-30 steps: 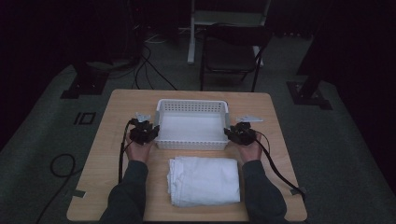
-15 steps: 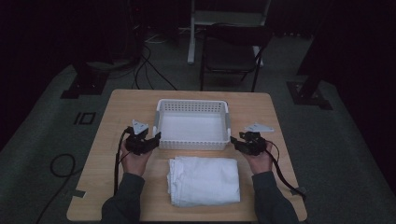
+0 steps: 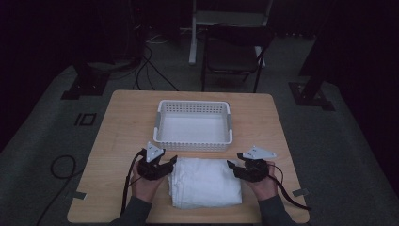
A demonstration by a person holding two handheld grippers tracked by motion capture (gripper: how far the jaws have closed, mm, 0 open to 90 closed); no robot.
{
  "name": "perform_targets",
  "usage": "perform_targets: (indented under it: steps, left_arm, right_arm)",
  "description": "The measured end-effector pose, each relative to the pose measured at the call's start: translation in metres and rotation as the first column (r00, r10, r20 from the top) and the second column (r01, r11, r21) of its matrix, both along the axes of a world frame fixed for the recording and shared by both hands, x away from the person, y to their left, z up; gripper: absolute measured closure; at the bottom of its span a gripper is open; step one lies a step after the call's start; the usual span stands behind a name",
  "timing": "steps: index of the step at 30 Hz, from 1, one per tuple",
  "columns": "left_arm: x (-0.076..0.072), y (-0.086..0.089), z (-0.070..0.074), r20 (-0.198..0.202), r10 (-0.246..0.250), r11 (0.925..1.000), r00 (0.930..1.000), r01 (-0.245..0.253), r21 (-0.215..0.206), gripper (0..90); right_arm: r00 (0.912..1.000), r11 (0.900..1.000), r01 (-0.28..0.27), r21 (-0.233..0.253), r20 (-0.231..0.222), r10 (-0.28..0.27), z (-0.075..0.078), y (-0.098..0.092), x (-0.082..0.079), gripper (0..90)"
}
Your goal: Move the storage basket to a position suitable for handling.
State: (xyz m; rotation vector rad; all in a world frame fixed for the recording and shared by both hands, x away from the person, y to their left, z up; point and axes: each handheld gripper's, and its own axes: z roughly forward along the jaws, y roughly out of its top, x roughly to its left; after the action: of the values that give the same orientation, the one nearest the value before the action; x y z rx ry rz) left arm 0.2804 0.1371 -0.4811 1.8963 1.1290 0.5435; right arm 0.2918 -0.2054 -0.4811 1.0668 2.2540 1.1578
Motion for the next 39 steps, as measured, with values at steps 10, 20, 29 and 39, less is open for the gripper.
perform_targets:
  steps: [10, 20, 29, 39]
  left_arm:
    - [-0.03, -0.006, -0.007, -0.04, -0.085, 0.9953, 0.9956, 0.083, -0.051, 45.3]
    - [-0.041, -0.017, -0.034, -0.114, -0.139, 0.9902, 0.9837, 0.14, -0.002, 46.3]
    - [-0.035, -0.018, -0.041, -0.115, -0.13, 0.9908, 0.9848, 0.133, 0.025, 49.1]
    - [-0.02, -0.01, -0.041, -0.106, -0.075, 0.9956, 0.9915, 0.08, 0.049, 49.8]
  right_arm:
    - [0.9991, 1.0, -0.028, 0.012, -0.033, 0.028, -0.017, -0.009, -0.035, 44.3]
    - [0.9935, 0.997, -0.078, -0.015, -0.084, 0.076, -0.035, -0.004, -0.046, 45.1]
    - [0.9905, 0.996, -0.083, -0.031, -0.113, 0.079, -0.046, 0.005, -0.035, 46.2]
    - [0.9915, 0.996, -0.086, -0.036, -0.101, 0.082, -0.047, 0.018, -0.017, 46.1]
